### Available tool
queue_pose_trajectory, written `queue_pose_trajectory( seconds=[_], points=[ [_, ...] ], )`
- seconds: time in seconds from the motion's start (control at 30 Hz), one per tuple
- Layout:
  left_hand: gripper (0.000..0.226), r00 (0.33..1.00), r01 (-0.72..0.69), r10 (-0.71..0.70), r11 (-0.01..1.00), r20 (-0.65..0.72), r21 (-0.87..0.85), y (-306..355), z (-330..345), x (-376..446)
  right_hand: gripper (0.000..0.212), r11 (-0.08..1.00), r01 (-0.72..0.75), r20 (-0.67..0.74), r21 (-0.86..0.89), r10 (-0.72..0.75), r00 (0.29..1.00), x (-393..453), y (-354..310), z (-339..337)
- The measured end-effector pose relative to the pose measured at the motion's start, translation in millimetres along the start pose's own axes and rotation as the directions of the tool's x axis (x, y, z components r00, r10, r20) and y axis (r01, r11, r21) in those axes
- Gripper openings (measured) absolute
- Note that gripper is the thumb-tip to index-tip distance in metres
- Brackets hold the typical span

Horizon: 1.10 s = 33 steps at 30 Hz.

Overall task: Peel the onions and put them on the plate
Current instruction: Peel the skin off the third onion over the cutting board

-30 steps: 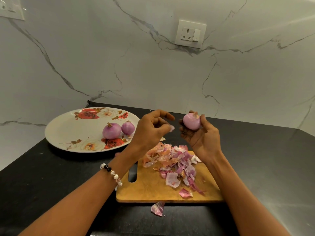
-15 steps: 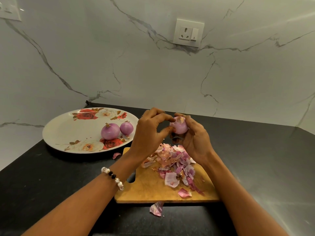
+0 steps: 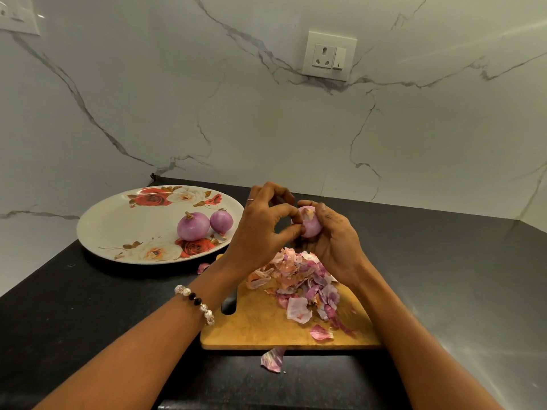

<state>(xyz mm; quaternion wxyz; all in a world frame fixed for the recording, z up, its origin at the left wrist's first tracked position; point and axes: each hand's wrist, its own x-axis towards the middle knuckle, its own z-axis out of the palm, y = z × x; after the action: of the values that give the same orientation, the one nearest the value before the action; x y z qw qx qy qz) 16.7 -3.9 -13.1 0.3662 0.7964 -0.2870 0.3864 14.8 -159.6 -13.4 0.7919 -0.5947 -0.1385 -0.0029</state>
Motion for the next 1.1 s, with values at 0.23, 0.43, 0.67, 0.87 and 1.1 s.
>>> queue_pose_trajectory(
  seconds=[0.23, 0.43, 0.67, 0.87, 1.1],
  points=[
    [0.024, 0.995, 0.034, -0.042, 0.996, 0.093, 0.082, -5.4, 7.0, -1.4, 0.039, 0.996, -0.065, -0.053, 0.065, 0.068, 0.996, -2.1, -1.2, 7.7],
    [0.023, 0.995, -0.001, -0.016, 0.987, 0.102, 0.163, -5.9, 9.5, -3.0, 0.049, 0.969, -0.17, -0.12, 0.178, 0.193, 0.974, -4.3, -3.2, 14.7],
    [0.028, 0.995, -0.032, 0.021, 0.994, 0.101, 0.1, -5.5, 4.4, -0.2, 0.047, 0.947, -0.157, -0.185, 0.279, 0.213, 0.959, -1.6, -5.8, 4.5],
    [0.01, 0.995, -0.025, 0.034, 0.995, 0.097, -0.094, -6.8, -7.6, 2.3, 0.051, 0.948, -0.104, -0.22, 0.301, 0.175, 0.96, 0.2, -11.7, -14.2],
    [0.026, 0.978, -0.051, 0.082, 0.985, 0.191, -0.163, -4.5, -6.2, 0.4, 0.054, 0.972, -0.109, -0.231, 0.208, 0.157, 0.96, 2.1, -4.6, -4.8]
  ],
)
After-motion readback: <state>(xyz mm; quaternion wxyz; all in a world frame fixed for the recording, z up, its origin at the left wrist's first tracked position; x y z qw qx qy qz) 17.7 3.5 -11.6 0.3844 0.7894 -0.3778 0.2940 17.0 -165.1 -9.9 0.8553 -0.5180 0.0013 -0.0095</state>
